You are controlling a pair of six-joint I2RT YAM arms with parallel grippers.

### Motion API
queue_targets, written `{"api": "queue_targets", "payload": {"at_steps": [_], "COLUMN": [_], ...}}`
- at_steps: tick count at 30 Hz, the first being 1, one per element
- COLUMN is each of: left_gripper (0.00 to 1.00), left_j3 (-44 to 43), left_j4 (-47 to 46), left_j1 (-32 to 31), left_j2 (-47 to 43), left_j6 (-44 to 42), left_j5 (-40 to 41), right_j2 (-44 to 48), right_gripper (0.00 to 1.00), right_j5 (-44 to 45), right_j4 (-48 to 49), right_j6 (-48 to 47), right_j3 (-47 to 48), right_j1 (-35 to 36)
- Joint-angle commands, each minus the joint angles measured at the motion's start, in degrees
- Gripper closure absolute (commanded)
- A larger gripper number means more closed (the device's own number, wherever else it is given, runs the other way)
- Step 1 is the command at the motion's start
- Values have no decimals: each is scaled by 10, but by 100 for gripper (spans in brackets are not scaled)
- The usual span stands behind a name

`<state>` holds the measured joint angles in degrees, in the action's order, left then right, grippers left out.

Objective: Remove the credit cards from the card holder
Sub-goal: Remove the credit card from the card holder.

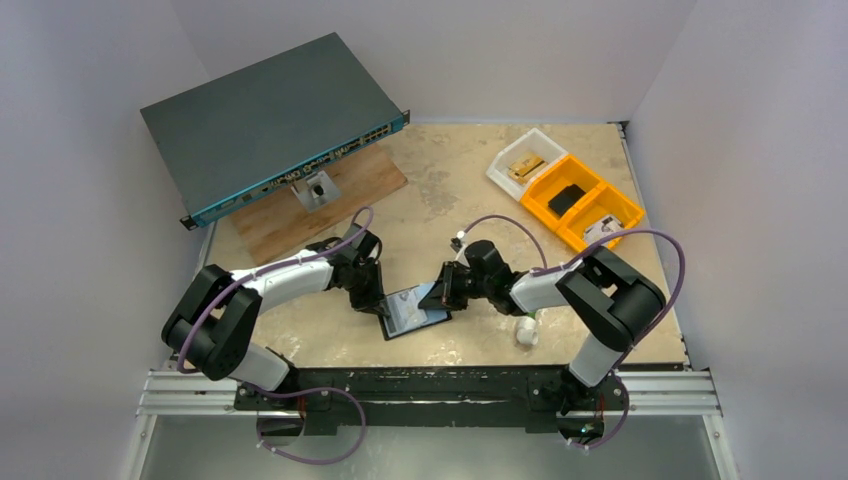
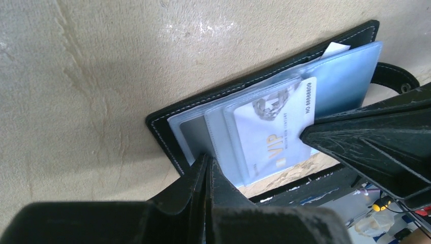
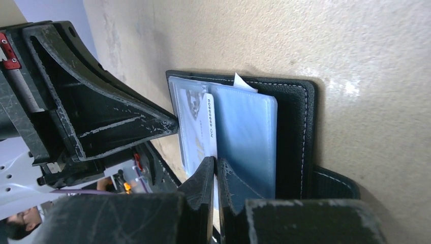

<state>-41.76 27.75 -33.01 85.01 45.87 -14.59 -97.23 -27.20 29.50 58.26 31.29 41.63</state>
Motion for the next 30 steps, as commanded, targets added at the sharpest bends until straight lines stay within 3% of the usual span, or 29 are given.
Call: {"api": "queue_targets", "payload": {"at_steps": [1, 17, 23, 30], "left_gripper": [100, 100, 100, 100], "left_j3": [27, 29, 25, 19], "left_j4": [37, 38, 35, 37], "left_j1": [2, 3, 3, 2], "left_j2": [26, 19, 22, 22], "left_j6": [-19, -19, -20, -21], "left_j5": [82, 82, 76, 73], "right_j2": [35, 54, 15, -15], "right_gripper": [100, 100, 75, 70], "right_j5": [57, 50, -20, -45], "right_j4": [-74, -80, -16, 7], "right_j6": [-38, -55, -48, -46], "right_j3": [3, -21, -20, -13], "right_j1": [-19, -51, -51, -50]}}
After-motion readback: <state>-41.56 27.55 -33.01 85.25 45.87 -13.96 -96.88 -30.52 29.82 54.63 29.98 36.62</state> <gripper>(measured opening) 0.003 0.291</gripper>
